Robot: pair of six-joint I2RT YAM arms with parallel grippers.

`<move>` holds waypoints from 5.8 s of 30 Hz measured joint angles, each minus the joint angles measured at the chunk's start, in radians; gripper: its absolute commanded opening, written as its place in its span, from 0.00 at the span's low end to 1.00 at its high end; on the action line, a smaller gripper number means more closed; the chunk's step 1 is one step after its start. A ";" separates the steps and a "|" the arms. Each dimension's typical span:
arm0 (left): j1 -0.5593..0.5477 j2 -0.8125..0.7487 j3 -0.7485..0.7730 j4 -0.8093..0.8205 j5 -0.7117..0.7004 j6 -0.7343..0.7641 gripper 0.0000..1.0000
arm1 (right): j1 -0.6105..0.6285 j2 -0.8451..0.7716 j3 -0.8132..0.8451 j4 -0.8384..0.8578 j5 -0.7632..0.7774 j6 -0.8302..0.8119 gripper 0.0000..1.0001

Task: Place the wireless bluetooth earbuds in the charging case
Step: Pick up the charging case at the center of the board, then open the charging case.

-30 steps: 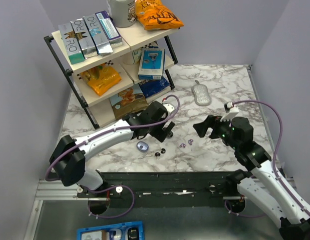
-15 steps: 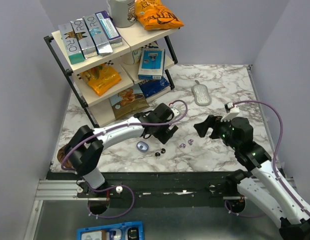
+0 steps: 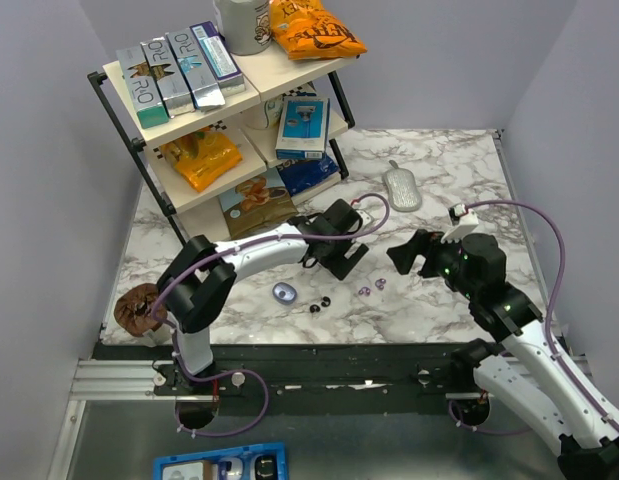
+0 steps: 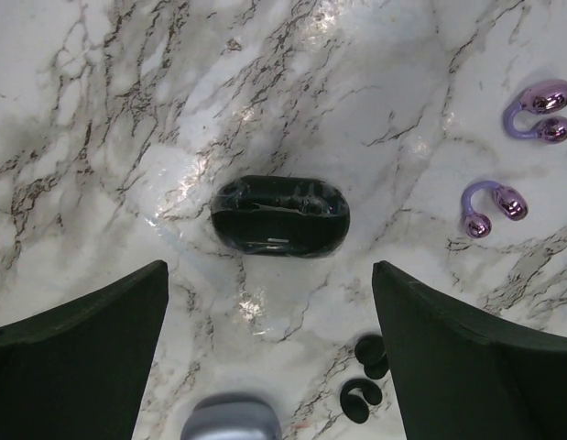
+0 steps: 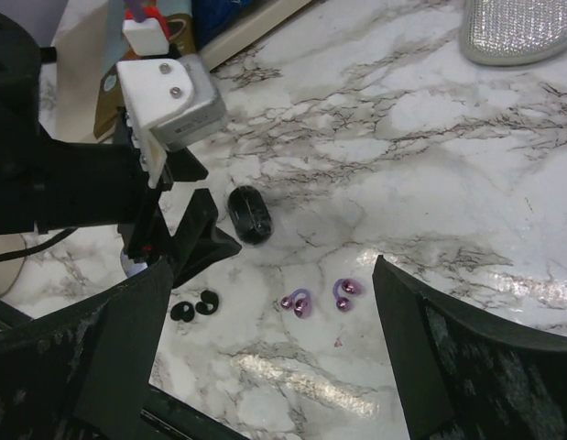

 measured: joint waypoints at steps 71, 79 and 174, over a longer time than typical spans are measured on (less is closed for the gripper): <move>0.064 0.132 0.008 0.085 0.156 0.027 0.87 | 0.000 -0.072 0.018 -0.040 -0.013 0.009 1.00; 0.058 0.132 0.007 0.082 0.153 0.046 0.88 | 0.000 -0.080 0.016 -0.051 -0.013 0.009 1.00; -0.370 -0.608 -0.900 1.212 -0.010 0.252 0.00 | 0.203 0.334 0.117 -0.075 -0.383 -0.125 0.99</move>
